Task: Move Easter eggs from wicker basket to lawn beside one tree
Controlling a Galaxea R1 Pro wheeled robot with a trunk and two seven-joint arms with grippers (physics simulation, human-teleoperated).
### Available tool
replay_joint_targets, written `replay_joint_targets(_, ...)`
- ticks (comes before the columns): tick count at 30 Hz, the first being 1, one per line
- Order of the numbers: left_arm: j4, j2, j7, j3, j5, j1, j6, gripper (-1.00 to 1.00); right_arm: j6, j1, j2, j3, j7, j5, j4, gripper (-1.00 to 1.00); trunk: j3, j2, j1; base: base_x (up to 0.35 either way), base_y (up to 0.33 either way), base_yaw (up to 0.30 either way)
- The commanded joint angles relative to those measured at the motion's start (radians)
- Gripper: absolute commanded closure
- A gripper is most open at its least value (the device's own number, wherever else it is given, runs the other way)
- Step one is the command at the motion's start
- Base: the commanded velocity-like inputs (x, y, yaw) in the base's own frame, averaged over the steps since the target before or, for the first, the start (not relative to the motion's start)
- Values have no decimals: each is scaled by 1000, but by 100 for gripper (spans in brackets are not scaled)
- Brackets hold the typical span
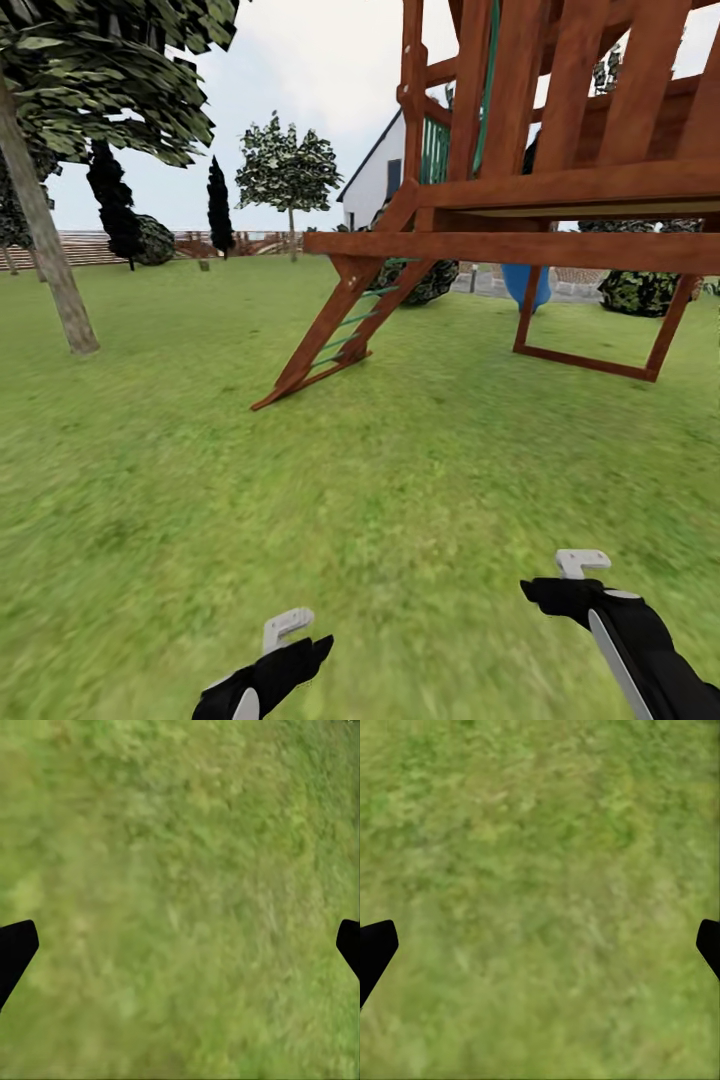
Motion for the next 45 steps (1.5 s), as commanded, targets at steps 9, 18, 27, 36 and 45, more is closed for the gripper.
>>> replay_joint_targets(9,-1,0,3,2,6,0,4,-100,7,-1,3,2,0,-3,0,-100,-1,-1,1,329,-1,-8)
replay_joint_targets(18,-1,1,6,9,7,0,3,-100,10,-2,5,8,-2,-5,-4,-100,-1,-1,1,329,0,41)
replay_joint_targets(27,-1,5,8,80,6,0,1,-100,164,-64,143,37,-7,-1,-25,-100,-1,-1,1,329,0,243)
replay_joint_targets(36,-1,9,13,119,6,-2,3,-100,271,-156,188,43,-6,-1,-40,-100,-1,-1,1,329,-43,281)
replay_joint_targets(45,-15,27,5,126,3,-62,49,-100,293,-171,191,91,-5,-1,-62,-100,-1,-1,1,329,-76,284)
